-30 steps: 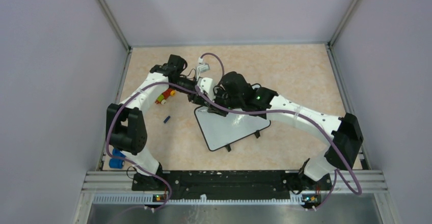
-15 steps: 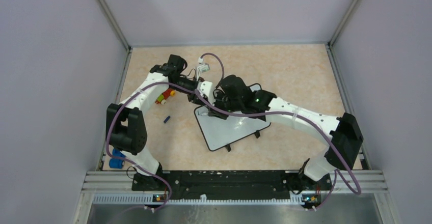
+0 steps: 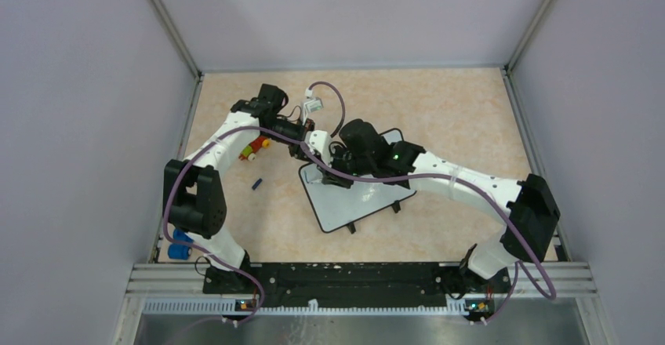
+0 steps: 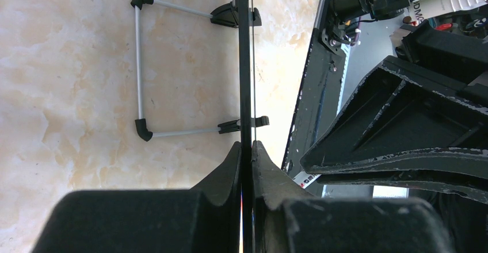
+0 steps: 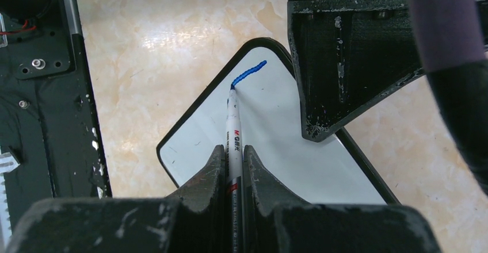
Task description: Write a sentence on the whiteboard
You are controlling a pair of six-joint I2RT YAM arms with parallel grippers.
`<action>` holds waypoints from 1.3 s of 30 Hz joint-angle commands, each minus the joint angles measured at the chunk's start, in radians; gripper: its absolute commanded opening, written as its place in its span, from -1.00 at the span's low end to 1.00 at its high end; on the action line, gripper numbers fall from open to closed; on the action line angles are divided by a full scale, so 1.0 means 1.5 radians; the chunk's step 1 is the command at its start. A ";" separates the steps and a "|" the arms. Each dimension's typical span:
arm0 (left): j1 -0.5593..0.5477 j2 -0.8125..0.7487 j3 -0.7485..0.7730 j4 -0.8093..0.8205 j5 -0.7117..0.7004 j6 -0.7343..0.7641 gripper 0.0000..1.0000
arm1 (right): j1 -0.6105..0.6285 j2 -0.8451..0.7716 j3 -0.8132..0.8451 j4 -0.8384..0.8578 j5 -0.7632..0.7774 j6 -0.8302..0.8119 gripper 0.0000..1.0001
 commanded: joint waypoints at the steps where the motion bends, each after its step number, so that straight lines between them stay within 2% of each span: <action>1: -0.009 0.000 0.016 -0.005 0.027 0.017 -1.00 | 0.005 -0.022 -0.010 -0.001 0.004 -0.005 -1.00; 28: -0.010 -0.001 0.014 -0.004 0.027 0.017 -1.00 | -0.002 -0.048 -0.021 -0.011 0.018 -0.010 -1.00; 39: -0.009 0.001 0.016 -0.004 0.027 0.016 -1.00 | -0.015 -0.063 -0.023 -0.020 -0.012 -0.007 -1.00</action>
